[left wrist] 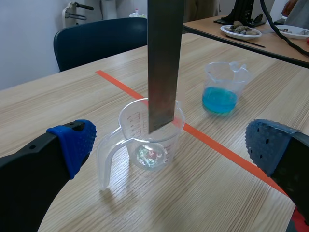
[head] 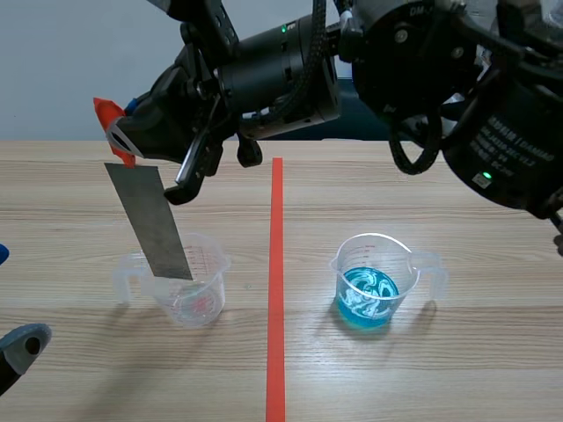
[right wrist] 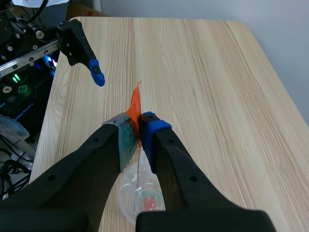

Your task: Do the redox reaction experiment

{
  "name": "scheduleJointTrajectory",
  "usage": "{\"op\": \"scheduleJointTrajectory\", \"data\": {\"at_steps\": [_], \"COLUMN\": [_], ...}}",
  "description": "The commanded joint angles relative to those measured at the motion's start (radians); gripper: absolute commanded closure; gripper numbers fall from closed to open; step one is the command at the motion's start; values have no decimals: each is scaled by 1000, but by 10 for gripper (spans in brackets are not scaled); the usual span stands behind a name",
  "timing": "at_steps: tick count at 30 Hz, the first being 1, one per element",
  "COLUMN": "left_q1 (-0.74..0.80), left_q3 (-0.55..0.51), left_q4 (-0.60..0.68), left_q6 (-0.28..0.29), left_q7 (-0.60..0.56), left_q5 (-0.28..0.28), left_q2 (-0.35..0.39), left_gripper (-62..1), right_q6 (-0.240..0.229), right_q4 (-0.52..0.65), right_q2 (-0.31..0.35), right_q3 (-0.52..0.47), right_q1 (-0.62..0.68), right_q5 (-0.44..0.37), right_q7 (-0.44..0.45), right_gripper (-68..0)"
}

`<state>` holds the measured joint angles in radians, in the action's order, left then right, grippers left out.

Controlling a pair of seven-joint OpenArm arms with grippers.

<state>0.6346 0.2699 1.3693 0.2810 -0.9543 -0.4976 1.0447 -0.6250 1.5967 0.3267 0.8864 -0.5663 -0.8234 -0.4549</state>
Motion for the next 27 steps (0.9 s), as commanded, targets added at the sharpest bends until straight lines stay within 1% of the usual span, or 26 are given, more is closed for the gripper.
{"op": "scheduleJointTrajectory", "data": {"at_steps": [1,5,10,11,13,15,21,27], "left_q1": [2,2,2,2,2,2,2,2], "left_q3": [3,3,3,3,3,3,3,3], "left_q4": [16,16,16,16,16,16,16,16], "left_q6": [-2,-2,-2,-2,-2,-2,-2,-2], "left_q7": [-14,-14,-14,-14,-14,-14,-14,-14], "left_q5": [-7,-7,-7,-7,-7,-7,-7,-7], "left_q2": [-3,-3,-3,-3,-3,-3,-3,-3], "left_gripper": [-623,-623,-623,-623,-623,-623,-623,-623], "right_q6": [0,0,-4,-6,-25,-31,-33,-33], "right_q4": [-12,-56,-118,-132,-161,-189,-262,-299], "right_q2": [-6,-6,-32,-40,-52,-64,-76,-75], "right_q3": [4,5,5,6,6,8,52,79], "right_q1": [-12,-12,-10,-8,-3,5,6,6], "right_q5": [2,19,76,92,118,143,211,261], "right_q7": [34,84,118,122,145,169,249,290], "right_gripper": [-6,-6,-6,-6,-6,-6,-6,-6]}}
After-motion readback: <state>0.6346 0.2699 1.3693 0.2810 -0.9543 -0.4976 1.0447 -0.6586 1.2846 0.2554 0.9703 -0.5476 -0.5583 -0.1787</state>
